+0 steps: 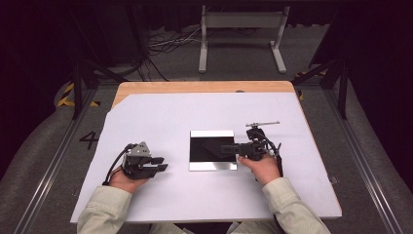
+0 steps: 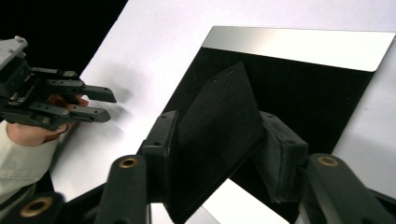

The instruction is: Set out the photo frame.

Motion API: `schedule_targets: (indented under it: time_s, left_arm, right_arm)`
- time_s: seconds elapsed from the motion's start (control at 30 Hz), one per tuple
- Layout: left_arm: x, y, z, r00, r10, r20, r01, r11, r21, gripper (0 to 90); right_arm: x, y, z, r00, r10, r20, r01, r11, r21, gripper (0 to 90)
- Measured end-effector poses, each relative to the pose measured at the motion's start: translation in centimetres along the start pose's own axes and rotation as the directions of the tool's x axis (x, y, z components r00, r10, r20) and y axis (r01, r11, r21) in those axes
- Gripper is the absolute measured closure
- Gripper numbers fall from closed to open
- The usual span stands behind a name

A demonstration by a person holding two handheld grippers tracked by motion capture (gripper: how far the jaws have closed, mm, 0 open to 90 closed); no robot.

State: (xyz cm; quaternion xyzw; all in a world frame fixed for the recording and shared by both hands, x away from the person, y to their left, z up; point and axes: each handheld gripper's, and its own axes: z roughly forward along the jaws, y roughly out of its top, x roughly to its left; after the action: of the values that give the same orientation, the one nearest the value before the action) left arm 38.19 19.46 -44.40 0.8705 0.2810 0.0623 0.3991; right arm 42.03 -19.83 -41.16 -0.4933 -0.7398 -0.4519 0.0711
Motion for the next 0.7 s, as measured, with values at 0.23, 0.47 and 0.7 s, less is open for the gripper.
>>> schedule_targets:
  time_s: [0.23,0.47,0.7]
  left_arm:
    - [0.1,0.2,0.2,0.9999,0.011,0.004,-0.011,0.9999,0.001,65.7]
    - [0.0,0.5,0.5,0.9998,0.018,0.012,-0.018,0.9998,0.002,65.7]
    - [0.0,0.7,0.7,0.9997,0.02,0.017,-0.02,0.9998,0.001,65.7]
  right_arm:
    - [0.2,0.0,-0.2,0.9999,-0.004,0.017,0.004,1.0,0.008,55.3]
    - [0.4,-0.1,-0.5,0.999,-0.034,0.027,0.034,0.999,0.014,57.8]
    - [1.1,-0.2,-1.2,0.9957,-0.088,0.027,0.087,0.996,0.026,62.2]
